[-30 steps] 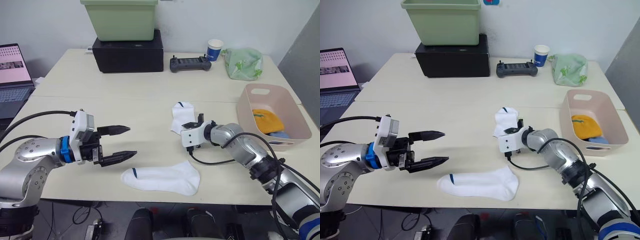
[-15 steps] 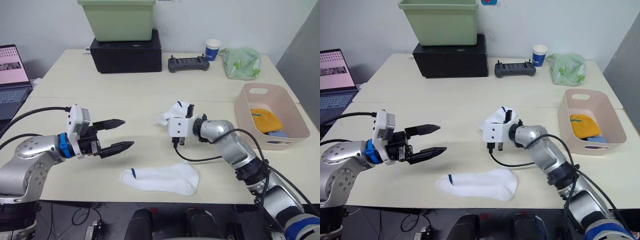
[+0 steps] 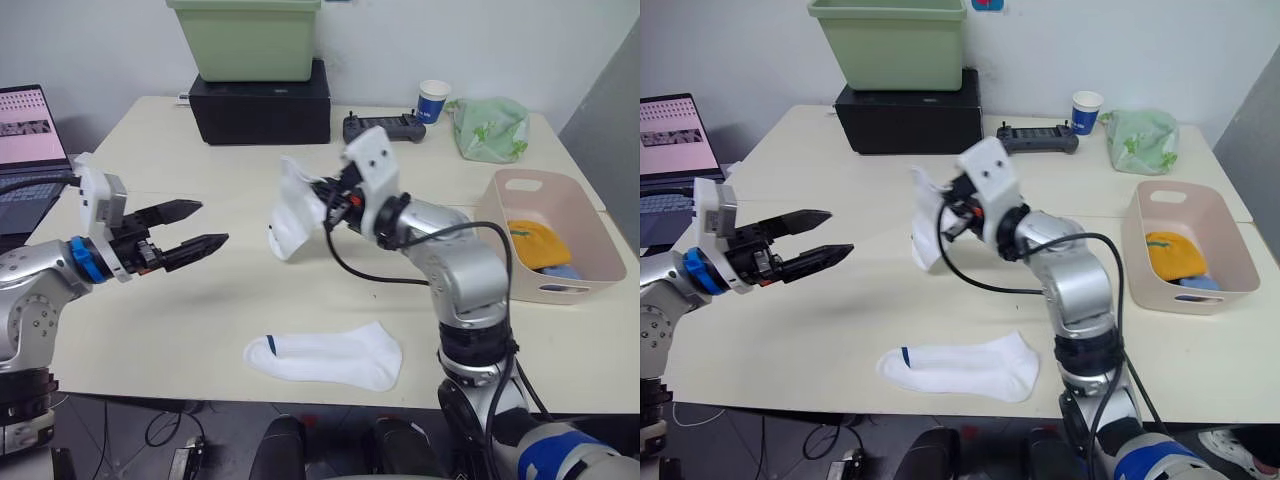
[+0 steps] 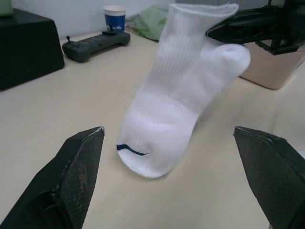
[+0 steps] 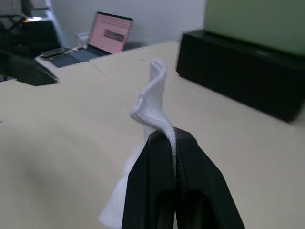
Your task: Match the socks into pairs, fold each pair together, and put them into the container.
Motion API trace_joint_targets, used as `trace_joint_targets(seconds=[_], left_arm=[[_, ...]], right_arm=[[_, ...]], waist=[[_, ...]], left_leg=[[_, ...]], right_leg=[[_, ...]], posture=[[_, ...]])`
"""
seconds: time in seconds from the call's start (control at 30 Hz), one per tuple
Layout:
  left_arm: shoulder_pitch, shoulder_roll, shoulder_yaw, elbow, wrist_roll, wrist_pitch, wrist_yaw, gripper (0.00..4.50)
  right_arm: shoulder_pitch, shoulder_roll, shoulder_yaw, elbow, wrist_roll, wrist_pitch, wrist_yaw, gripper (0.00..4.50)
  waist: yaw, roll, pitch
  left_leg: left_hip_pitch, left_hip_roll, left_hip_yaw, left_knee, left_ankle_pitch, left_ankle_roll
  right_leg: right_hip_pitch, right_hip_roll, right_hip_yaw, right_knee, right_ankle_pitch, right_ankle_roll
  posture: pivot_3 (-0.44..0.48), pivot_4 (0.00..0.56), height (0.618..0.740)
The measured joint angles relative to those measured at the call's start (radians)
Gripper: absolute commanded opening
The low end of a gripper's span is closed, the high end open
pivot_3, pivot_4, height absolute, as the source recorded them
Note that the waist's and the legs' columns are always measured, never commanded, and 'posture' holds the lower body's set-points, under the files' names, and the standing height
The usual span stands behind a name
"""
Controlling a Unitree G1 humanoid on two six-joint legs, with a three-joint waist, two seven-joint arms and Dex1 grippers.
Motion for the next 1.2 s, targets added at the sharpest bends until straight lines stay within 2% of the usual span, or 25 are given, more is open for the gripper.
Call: trace_joint_targets(seconds=[0.1, 0.3, 0.43, 0.67, 0.73, 0.83, 1.0, 1.2], left_arm=[[-0.013, -0.024, -0.044, 0.002, 0.018, 0.011, 0.015, 4.50], [-0.063, -0.071, -0.182, 0.036, 0.101, 0.025, 0.052, 4.50], [-0.121, -0.153, -0.245, 0.110, 0.157, 0.081, 0.146, 4.50], [-0.245, -0.310, -0.299, 0.237, 0.226, 0.100, 0.247, 4.50], [-0.301, -0.353, -0.327, 0.319, 0.255, 0.103, 0.260, 4.50], [-0.368, -0.384, -0.398, 0.446, 0.315, 0.094, 0.243, 3.92], [-0.449, -0.425, -0.435, 0.578, 0.392, 0.023, 0.215, 2.34], [-0.474, -0.457, -0.432, 0.641, 0.425, -0.023, 0.202, 0.48]], right_arm=[[0.079, -0.045, -0.050, 0.003, 0.016, 0.057, -0.053, 0.03], [0.176, -0.156, -0.058, 0.022, 0.021, 0.006, -0.098, 0.03], [0.231, -0.155, -0.030, 0.019, 0.047, -0.007, -0.117, 0.03], [0.236, -0.141, -0.003, 0.001, 0.094, -0.017, -0.157, 0.03], [0.237, -0.139, -0.004, 0.001, 0.101, -0.017, -0.167, 0.03], [0.237, -0.136, 0.002, 0.000, 0.118, -0.016, -0.183, 0.00], [0.243, -0.141, 0.000, 0.000, 0.138, -0.016, -0.204, 0.00], [0.269, -0.141, 0.004, -0.010, 0.156, -0.017, -0.223, 0.00]], waist=[[-0.004, 0.001, 0.000], [-0.010, 0.001, 0.000], [-0.018, 0.001, 0.001], [-0.020, 0.001, 0.000], [-0.018, 0.001, 0.000], [-0.017, 0.001, 0.000], [-0.009, 0.001, 0.000], [-0.002, 0.001, 0.000]], left_leg=[[0.000, 0.000, 0.001, 0.000, 0.000, 0.000], [0.000, -0.001, 0.002, -0.001, 0.000, 0.000], [0.000, -0.001, 0.002, -0.001, 0.000, 0.000], [-0.001, -0.001, 0.002, 0.000, 0.000, 0.000], [-0.001, -0.001, 0.002, 0.000, 0.000, 0.000], [-0.001, -0.002, 0.002, 0.000, 0.000, 0.000], [-0.001, -0.002, 0.003, 0.000, 0.000, 0.000], [-0.002, -0.002, 0.003, 0.000, 0.000, 0.000]], right_leg=[[-0.002, 0.000, 0.001, 0.001, 0.000, 0.000], [-0.002, 0.005, 0.003, 0.001, 0.000, 0.000], [-0.002, 0.008, 0.003, 0.001, 0.000, 0.000], [-0.001, 0.008, 0.002, 0.001, 0.000, 0.000], [-0.001, 0.008, 0.002, 0.001, 0.000, 0.000], [-0.002, 0.008, 0.002, 0.001, 0.000, 0.000], [-0.001, 0.008, 0.001, 0.001, 0.000, 0.000], [-0.001, 0.007, 0.002, 0.000, 0.000, 0.000]], posture=[[0.000, 0.150, 0.735], [0.000, 0.150, 0.735], [0.000, 0.150, 0.735], [0.000, 0.150, 0.735], [0.000, 0.150, 0.735], [0.000, 0.150, 0.735], [0.000, 0.150, 0.735], [0.000, 0.150, 0.735]])
